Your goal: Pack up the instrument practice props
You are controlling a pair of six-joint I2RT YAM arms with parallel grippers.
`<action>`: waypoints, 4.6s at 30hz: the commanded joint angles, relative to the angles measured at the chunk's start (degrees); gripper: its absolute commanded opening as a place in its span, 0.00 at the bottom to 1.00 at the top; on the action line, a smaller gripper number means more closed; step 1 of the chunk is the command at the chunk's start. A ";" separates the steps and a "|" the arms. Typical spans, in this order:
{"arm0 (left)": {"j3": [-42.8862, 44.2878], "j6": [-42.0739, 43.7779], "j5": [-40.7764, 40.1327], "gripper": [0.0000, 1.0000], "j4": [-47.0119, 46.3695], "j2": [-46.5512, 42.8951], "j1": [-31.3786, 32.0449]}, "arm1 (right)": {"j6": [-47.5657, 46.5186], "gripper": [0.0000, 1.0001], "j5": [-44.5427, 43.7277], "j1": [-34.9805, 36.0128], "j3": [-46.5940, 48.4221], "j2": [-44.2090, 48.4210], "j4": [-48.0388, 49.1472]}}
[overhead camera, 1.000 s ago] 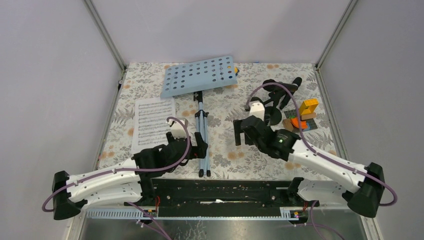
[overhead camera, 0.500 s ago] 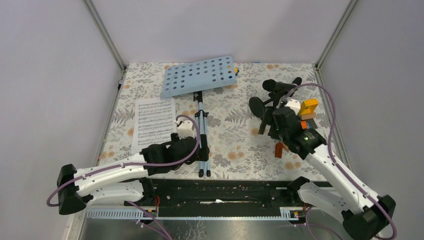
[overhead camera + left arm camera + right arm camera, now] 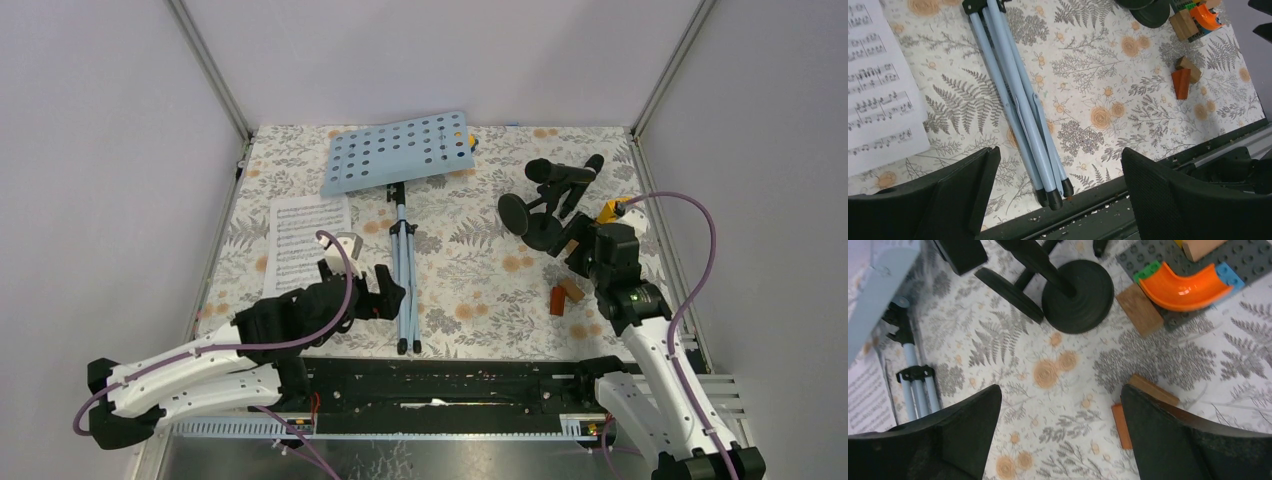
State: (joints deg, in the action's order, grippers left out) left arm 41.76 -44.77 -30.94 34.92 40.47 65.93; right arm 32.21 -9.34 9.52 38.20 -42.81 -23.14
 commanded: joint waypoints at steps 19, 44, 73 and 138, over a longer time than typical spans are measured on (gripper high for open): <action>4.15 21.15 -4.00 0.90 3.30 -8.33 -0.19 | -21.41 0.92 9.24 -0.28 -14.55 -21.19 64.42; 3.64 22.85 -0.86 0.89 1.15 -1.79 -0.19 | -29.30 0.39 9.66 -0.29 -12.44 -43.52 90.69; 3.69 23.15 0.25 0.91 1.18 -0.39 -0.19 | -33.15 0.78 12.36 -2.93 -10.31 -35.13 65.25; -9.04 23.33 -0.94 0.99 -23.25 -15.42 -0.19 | -25.41 0.00 2.45 32.71 -13.39 -16.68 62.73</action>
State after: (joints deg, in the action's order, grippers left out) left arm 37.80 -22.63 -29.15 22.26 28.08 65.93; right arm 7.31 8.10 33.82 22.83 -54.98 27.09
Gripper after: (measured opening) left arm 0.987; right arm 0.372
